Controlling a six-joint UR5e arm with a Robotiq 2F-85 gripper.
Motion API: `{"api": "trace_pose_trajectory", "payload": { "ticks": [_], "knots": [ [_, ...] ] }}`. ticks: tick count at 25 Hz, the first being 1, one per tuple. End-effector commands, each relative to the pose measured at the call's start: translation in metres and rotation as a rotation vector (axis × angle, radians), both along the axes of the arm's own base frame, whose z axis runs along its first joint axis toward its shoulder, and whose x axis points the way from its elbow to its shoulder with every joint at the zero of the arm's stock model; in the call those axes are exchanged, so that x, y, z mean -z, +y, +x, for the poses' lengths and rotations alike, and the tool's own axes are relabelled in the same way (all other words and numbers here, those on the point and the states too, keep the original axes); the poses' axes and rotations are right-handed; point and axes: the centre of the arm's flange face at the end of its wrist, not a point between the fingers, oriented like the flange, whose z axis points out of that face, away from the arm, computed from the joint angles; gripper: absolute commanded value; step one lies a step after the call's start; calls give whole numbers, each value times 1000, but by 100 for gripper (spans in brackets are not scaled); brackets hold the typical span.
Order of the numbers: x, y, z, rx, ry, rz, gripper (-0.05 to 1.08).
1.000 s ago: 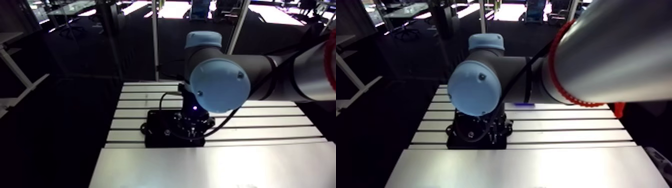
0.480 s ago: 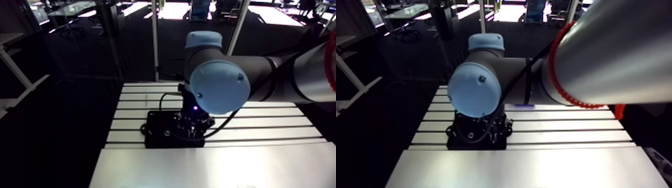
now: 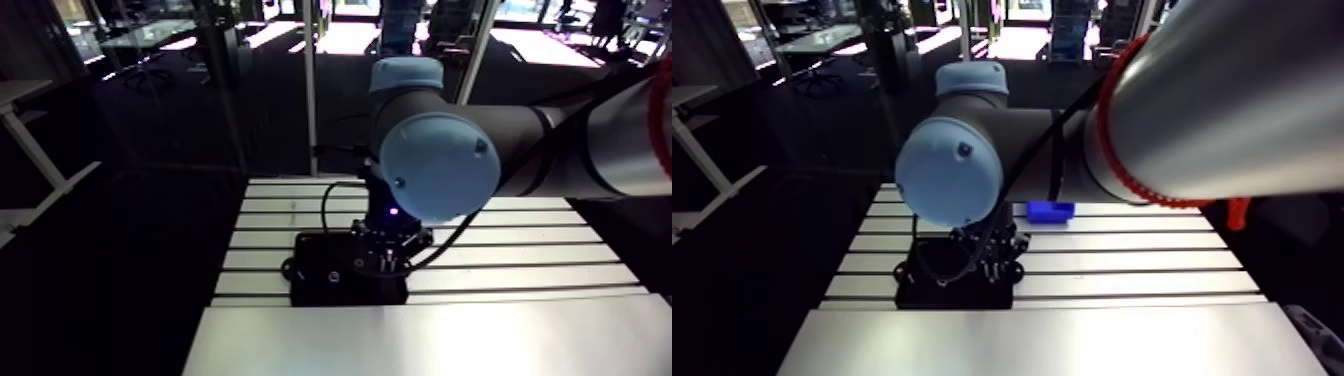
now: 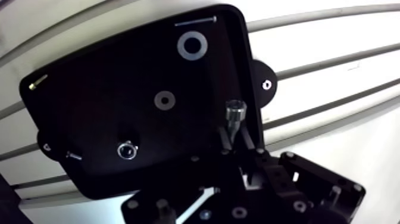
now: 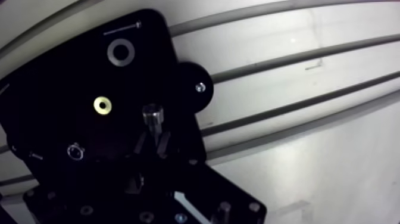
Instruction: Pick up the M10 bolt from the tray and put it into the blue bin.
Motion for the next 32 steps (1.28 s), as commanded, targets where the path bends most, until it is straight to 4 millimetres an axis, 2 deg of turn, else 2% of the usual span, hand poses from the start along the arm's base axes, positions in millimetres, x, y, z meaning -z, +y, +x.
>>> {"api": "trace_pose_trajectory", "payload": {
  "ticks": [1, 7, 14, 23, 24, 32],
  "knots": [
    [-21, 0, 3, -30, 12, 0, 103],
    [-46, 0, -4, -103, 18, -7, 106],
    [-94, 6, -22, -252, 39, -25, 106],
    [-145, 8, -40, -607, 37, -60, 106],
    [-147, 11, -41, -664, 40, -65, 106],
    [-180, 81, -57, -1064, 70, -115, 106]
  ]
}}
